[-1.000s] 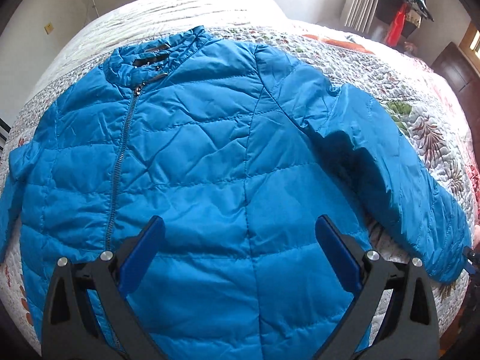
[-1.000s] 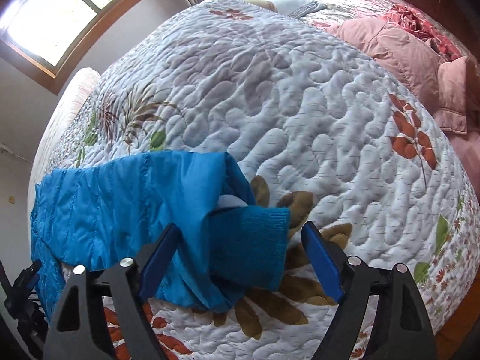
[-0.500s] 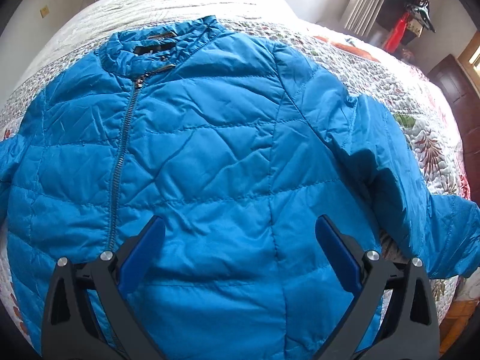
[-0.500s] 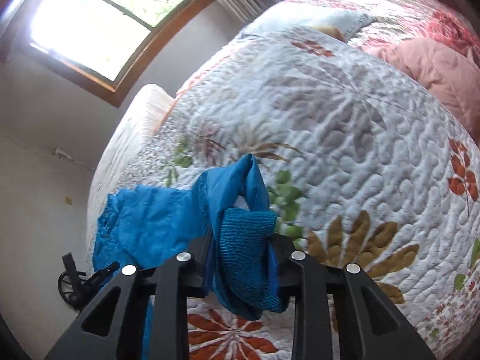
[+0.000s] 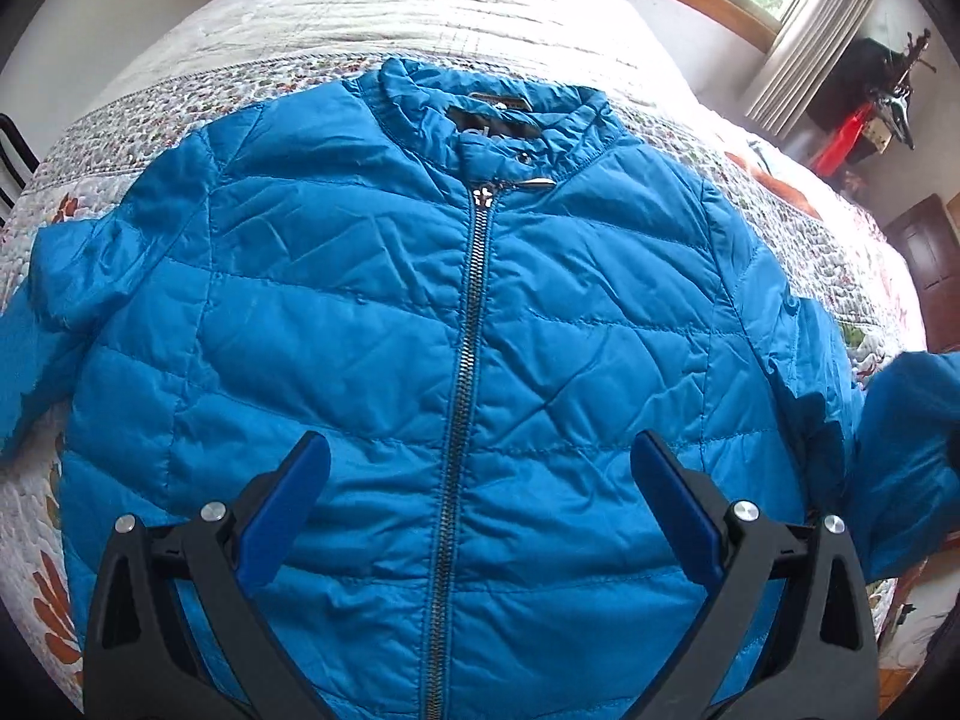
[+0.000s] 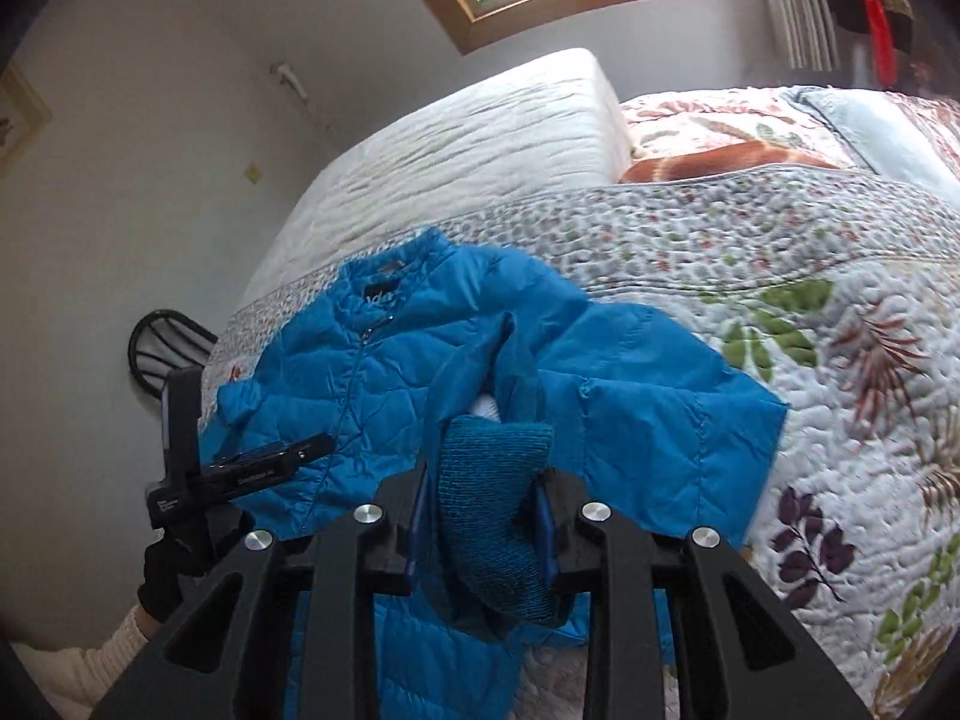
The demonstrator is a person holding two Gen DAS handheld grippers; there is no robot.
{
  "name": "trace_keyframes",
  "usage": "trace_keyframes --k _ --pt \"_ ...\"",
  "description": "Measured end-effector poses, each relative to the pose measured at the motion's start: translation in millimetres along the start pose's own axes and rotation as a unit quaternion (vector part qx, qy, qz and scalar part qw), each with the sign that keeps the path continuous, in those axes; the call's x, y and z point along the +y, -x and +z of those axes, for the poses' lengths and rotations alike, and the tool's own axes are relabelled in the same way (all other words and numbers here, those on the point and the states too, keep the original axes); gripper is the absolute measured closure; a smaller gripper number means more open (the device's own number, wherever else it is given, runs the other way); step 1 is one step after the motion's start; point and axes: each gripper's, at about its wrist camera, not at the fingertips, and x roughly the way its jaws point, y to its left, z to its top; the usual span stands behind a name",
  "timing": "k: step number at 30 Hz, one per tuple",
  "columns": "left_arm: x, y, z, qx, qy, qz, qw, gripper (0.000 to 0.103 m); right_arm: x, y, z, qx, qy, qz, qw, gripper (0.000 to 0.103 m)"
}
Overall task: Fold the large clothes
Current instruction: 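Grasp the blue jacket's sleeve cuff with the right gripper, then fold the held sleeve across the jacket body with the right gripper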
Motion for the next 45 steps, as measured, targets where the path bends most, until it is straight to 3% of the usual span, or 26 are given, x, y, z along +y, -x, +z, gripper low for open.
trace_keyframes --k 7,10,13,15,21,27,29,31,34,40,45 --pt "20 3 4 -0.002 0.003 -0.005 1.0 0.004 22 -80 3 0.077 -0.004 0.009 0.997 0.072" --pt "25 -1 4 0.008 0.004 -0.009 0.9999 0.004 28 -79 0 0.077 -0.019 0.092 0.993 0.062" --pt "29 -3 2 0.015 0.01 -0.018 0.9997 0.004 34 -59 -1 0.057 -0.018 0.164 0.985 0.061" --pt "27 -2 0 0.017 0.011 -0.032 0.9993 0.004 29 -47 -2 0.046 -0.022 0.151 0.987 0.061" --pt "2 -4 -11 0.044 -0.005 -0.11 0.9929 0.004 -26 1 -25 0.006 -0.071 0.042 0.997 0.061" --pt "-36 -33 -16 0.088 -0.023 -0.11 0.9898 0.005 -90 33 -57 -0.018 -0.152 0.026 0.988 0.061" --pt "-46 -33 -15 0.079 -0.024 -0.107 0.9908 0.025 -103 36 -65 -0.017 -0.168 0.017 0.986 0.061" --pt "-52 -31 -13 0.074 -0.019 -0.12 0.9899 0.055 -110 36 -70 -0.015 -0.173 0.005 0.985 0.061" --pt "-50 -23 -7 0.059 -0.002 -0.142 0.9881 0.079 -113 35 -72 -0.018 -0.179 0.01 0.984 0.061" --pt "-14 31 13 -0.046 0.021 -0.121 0.9913 0.084 -105 21 -62 -0.016 -0.178 0.031 0.983 0.06" --pt "36 54 31 -0.086 0.042 -0.073 0.9928 0.084 -83 -10 -44 0.005 -0.164 0.049 0.985 0.051"
